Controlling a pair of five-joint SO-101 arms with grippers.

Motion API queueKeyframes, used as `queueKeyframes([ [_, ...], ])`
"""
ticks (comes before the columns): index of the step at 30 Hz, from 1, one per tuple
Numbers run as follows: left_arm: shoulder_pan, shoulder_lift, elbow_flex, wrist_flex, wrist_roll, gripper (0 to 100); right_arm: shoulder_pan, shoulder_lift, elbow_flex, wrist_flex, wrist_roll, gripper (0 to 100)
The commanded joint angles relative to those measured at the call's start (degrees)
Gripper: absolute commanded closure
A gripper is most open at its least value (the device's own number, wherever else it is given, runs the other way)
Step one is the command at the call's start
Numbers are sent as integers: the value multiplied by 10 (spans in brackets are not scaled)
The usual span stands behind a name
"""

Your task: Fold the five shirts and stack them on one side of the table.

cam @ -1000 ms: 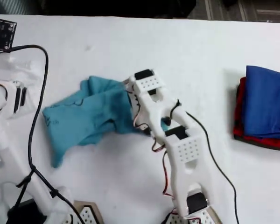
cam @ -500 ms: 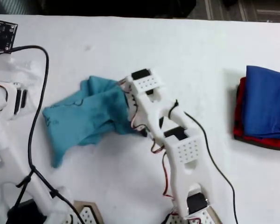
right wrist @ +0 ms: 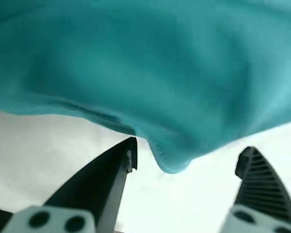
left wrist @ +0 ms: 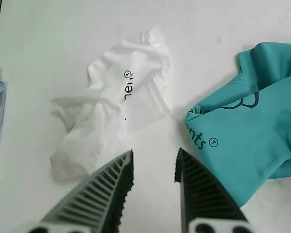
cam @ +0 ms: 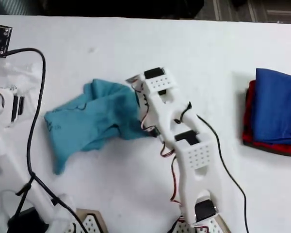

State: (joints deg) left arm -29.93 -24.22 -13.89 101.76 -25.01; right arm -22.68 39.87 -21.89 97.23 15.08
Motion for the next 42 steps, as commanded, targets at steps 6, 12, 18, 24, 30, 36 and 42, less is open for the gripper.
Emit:
queueKeyframes([
  [6, -3, -15, -2, 2, -2, 842, -7, 29, -44, -12, 4, 746],
  [12, -3, -15, -1, 2, -2, 842, 3, 31, -123, 12, 44, 991],
  [18, -3, -15, 27, -1, -3, 842, 61, -64, -132, 13, 53, 979],
  [24, -1, -15, 101, -1, -5, 842, 155, -207, -132, 13, 53, 979],
  [30, 43, -9, 248, -20, -134, 839, 201, -303, -107, 13, 92, 979],
  [36, 125, -9, 425, -98, -187, 805, 191, -346, -9, 12, 108, 978],
  [42, 212, -9, 510, -177, -151, 766, 191, -353, 37, 11, 108, 978],
])
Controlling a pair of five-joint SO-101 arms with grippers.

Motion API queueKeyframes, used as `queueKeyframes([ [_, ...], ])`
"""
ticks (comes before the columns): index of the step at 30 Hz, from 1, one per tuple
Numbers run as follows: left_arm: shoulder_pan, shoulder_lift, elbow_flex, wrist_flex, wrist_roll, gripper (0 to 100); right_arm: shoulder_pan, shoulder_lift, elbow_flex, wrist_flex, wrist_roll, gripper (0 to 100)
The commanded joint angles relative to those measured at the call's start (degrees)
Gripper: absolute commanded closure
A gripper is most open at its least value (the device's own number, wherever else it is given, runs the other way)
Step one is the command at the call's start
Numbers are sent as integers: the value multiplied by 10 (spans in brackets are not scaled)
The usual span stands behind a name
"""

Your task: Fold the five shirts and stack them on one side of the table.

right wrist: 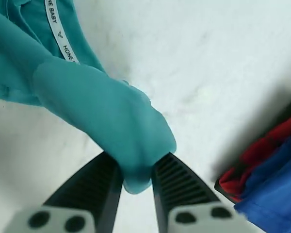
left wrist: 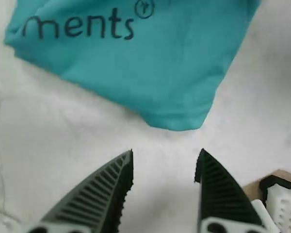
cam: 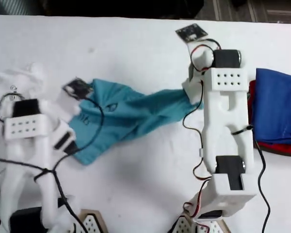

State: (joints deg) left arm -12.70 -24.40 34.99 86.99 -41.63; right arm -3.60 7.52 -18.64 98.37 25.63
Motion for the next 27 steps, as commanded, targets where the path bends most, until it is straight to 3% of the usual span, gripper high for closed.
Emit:
queueKeyframes([
  [1, 54, -7, 34, -41, 19, 766, 0, -29, 9, 0, 3, 978],
  [7, 91, -7, 127, -152, 22, 767, 0, -25, 15, -2, 3, 978],
  [19, 90, 131, 149, -241, 23, 775, 2, -24, 15, -2, 3, 978],
  [27, 91, 131, 111, -195, 18, 977, 5, -24, 15, -3, 3, 978],
])
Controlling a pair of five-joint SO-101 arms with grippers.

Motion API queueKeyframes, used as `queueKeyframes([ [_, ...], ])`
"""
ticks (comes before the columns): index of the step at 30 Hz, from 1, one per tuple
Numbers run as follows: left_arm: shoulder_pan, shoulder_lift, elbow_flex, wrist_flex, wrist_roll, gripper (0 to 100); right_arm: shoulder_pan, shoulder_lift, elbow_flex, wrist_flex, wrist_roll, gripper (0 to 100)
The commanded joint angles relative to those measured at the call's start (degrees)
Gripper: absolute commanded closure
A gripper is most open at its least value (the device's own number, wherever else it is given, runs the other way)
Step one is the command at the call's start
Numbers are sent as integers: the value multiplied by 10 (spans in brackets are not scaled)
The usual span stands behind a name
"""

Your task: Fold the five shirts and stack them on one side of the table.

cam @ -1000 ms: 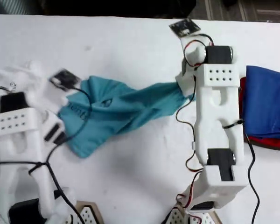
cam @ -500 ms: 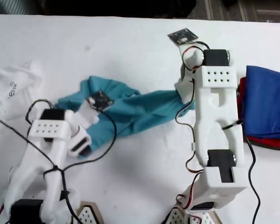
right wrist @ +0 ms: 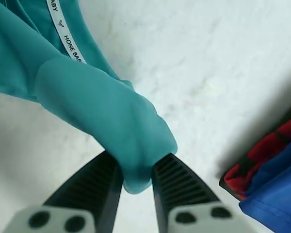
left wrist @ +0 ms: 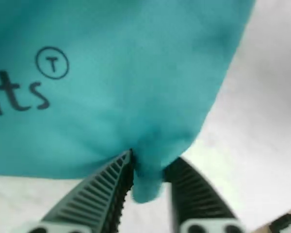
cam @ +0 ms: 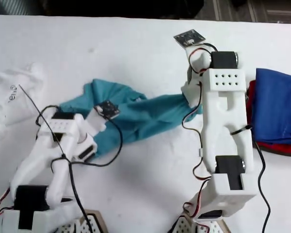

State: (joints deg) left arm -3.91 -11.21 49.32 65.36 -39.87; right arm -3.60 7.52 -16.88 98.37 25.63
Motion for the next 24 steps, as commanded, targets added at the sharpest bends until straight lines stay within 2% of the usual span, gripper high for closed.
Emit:
queueKeyframes([
  [1, 1, -1, -46, 38, 0, 980, 7, -24, -3, -3, 3, 978],
  [8, -75, -71, -226, 189, 0, 977, 27, -29, -7, -3, 4, 978],
  [15, -133, -145, -360, 234, 0, 977, 8, -95, -81, -3, 4, 978],
  [24, -145, -182, -542, 262, 4, 977, 4, -152, -290, -3, 4, 979],
])
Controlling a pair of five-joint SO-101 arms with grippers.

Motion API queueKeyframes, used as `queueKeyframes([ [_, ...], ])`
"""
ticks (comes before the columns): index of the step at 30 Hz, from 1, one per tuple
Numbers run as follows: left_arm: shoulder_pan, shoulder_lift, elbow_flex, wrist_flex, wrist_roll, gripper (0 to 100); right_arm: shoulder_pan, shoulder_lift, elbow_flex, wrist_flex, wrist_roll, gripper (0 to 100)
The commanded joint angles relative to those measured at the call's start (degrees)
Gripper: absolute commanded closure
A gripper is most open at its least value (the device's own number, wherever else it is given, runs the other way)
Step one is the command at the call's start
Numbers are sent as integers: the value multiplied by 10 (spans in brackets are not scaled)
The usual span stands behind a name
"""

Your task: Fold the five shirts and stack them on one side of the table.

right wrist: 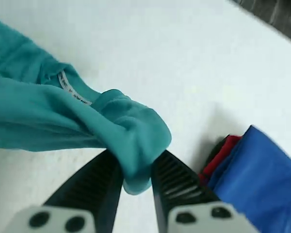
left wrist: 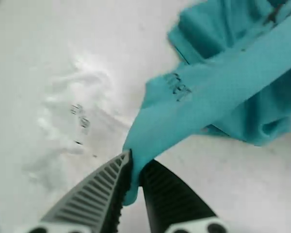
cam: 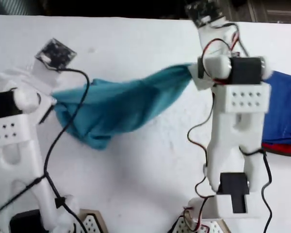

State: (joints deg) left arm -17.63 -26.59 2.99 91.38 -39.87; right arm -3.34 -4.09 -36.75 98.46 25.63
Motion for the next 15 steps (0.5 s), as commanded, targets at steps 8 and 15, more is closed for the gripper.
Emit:
queueKeyframes([
  [8, -12, -46, -287, -52, 6, 977, 2, -47, -340, -7, 4, 979],
  [15, -21, -46, -404, -114, 6, 977, 6, -49, -502, -36, 28, 979],
])
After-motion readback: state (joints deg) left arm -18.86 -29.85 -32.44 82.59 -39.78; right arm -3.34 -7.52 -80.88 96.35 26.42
